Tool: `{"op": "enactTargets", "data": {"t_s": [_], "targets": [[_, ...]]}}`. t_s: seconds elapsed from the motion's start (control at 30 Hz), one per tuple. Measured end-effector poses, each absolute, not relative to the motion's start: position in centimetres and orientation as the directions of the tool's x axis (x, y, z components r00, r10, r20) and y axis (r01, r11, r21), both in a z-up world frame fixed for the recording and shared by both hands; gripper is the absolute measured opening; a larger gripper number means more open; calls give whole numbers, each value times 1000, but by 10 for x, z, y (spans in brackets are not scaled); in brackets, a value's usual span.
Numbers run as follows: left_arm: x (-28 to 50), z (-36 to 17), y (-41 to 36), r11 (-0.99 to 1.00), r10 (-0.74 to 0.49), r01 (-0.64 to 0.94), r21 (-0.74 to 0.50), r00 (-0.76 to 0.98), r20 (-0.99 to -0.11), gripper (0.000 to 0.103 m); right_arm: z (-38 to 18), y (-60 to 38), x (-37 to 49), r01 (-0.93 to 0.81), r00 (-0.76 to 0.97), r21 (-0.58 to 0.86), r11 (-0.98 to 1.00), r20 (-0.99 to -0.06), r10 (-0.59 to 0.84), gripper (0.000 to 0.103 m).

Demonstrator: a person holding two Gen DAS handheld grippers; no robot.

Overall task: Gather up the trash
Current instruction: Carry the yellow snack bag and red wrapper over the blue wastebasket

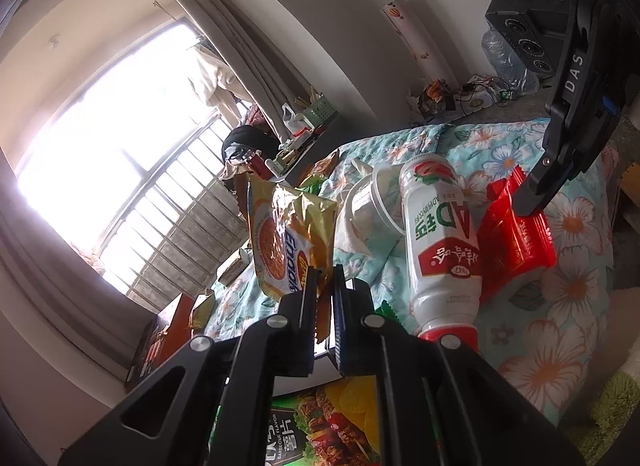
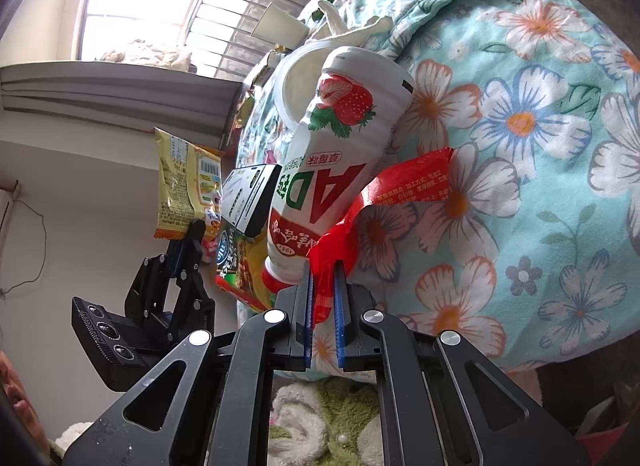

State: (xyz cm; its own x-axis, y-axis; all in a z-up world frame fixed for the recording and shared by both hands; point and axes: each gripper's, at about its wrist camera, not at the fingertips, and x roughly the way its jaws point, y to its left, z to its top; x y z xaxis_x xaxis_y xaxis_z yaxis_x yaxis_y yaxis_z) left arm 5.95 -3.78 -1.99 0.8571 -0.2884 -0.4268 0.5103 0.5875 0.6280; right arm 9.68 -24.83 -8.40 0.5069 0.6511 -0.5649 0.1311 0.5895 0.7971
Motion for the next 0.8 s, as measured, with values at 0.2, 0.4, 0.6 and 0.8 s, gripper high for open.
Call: {"op": "enactTargets", "data": {"t_s": [0.2, 0.4, 0.6, 0.8], "targets": [[56, -18, -37, 601, -281, 501, 623, 862, -422, 7, -76, -256, 86, 121, 520, 795, 594, -561, 644, 7], [53, -16, -37, 608, -276, 491, 624, 868, -413, 7, -69, -263, 70, 137, 536, 788, 600, -569, 624, 7], [45, -9, -37, 614, -276, 472, 633, 879, -389, 7, -61, -267, 51, 142, 577, 786, 601, -559, 595, 7], [32, 7, -41, 616, -287, 448, 648, 894, -345, 7, -43, -277, 38, 104, 641, 792, 601, -516, 568, 6]]}}
